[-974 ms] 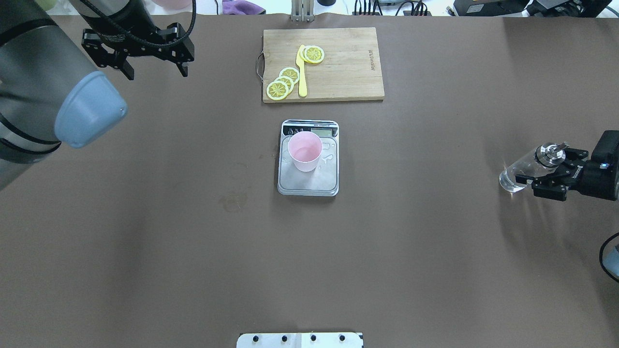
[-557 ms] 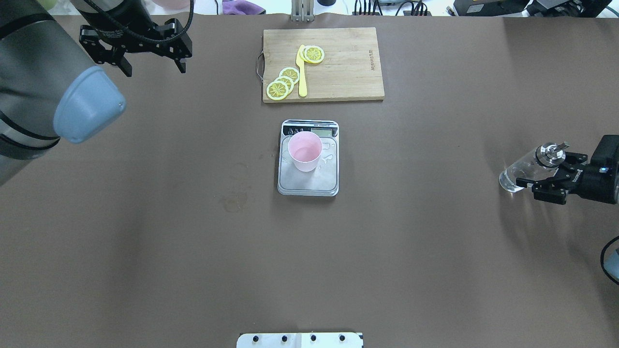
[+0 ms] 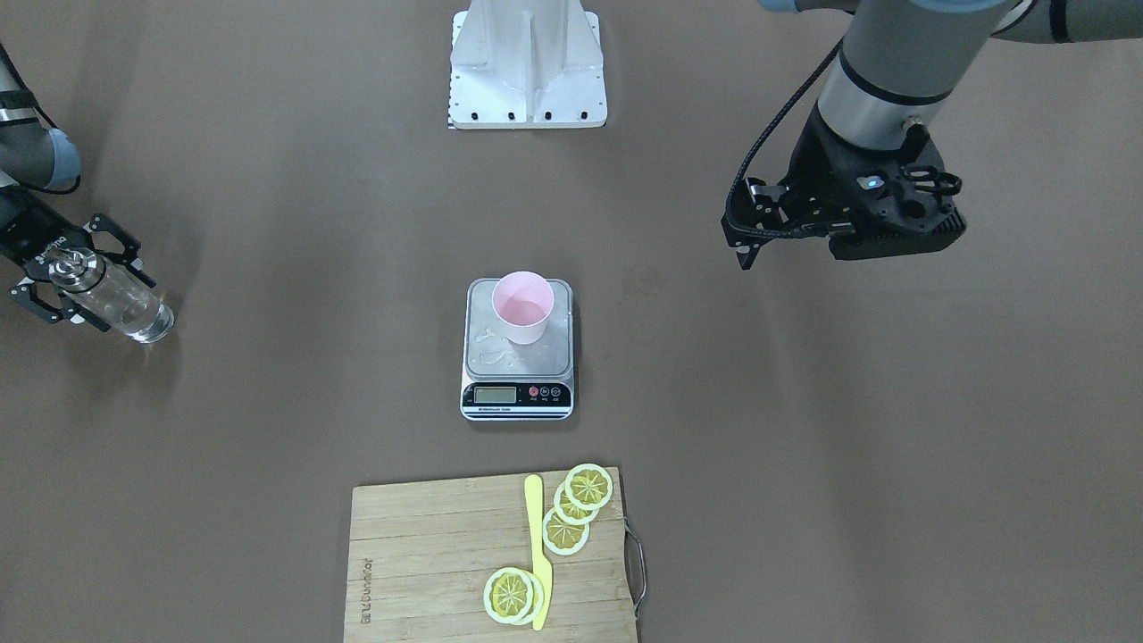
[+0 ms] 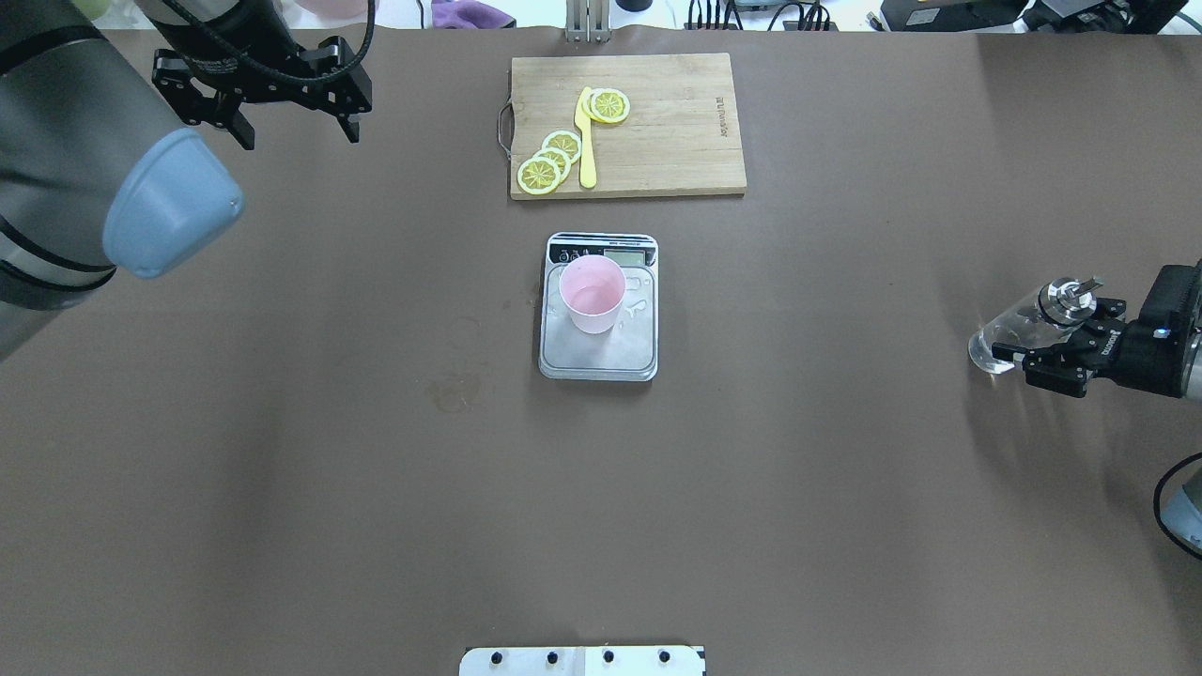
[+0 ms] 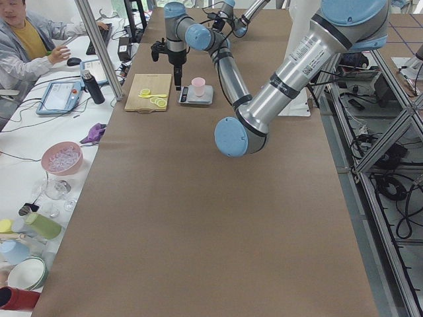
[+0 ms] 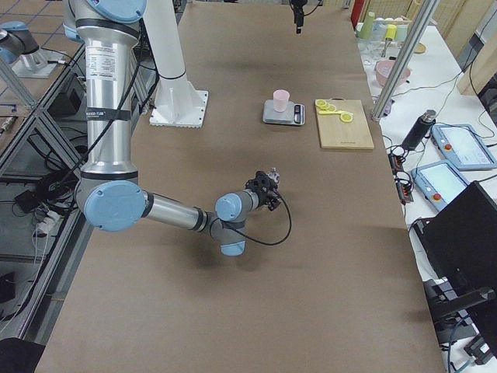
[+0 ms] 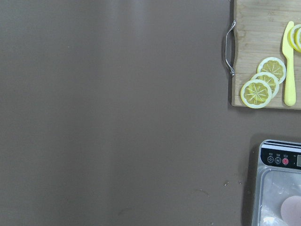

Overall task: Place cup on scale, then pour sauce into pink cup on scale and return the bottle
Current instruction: 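Lift the dispenser with the right gripper while the left arm withdraws, then carry the dispenser with the right gripper over the pink cup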

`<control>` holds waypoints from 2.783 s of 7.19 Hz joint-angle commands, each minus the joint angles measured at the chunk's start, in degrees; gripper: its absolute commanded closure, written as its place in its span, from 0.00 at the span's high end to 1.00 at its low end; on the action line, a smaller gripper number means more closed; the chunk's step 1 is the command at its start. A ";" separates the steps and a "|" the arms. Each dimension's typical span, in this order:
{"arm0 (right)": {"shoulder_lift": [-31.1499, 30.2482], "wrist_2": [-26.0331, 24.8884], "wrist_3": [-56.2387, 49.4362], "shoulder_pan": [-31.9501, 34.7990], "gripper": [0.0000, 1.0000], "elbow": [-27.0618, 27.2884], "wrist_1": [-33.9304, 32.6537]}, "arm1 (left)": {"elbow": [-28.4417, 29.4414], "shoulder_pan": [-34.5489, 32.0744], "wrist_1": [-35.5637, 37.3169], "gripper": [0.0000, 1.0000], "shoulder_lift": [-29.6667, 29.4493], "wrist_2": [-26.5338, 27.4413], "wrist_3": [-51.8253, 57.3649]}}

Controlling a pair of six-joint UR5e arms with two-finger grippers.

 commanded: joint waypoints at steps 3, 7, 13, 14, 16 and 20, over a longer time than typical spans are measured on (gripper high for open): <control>0.99 -0.36 -0.31 -0.04 0.45 0.38 0.14 | -0.24 -0.03 0.40 0.98 -0.02 0.09 -0.09; 3.46 -4.81 -0.57 -0.04 0.00 1.95 -0.91 | -0.07 -0.81 0.67 0.98 -0.02 0.09 0.09; 7.94 -5.81 -1.62 -3.37 0.00 20.45 -35.98 | 3.53 -9.85 0.50 0.98 5.06 -0.26 20.97; 7.77 -6.07 -2.58 -5.12 0.00 25.73 -44.95 | 4.14 -10.65 -0.12 0.98 6.73 -0.35 23.97; 7.94 -6.69 -15.61 -6.71 0.00 34.70 -63.91 | 6.60 -13.03 -2.75 0.98 9.20 -0.79 29.61; 21.46 -18.36 -18.15 -16.54 0.00 42.57 -98.43 | 11.43 -16.28 -5.91 0.98 11.31 -1.05 36.12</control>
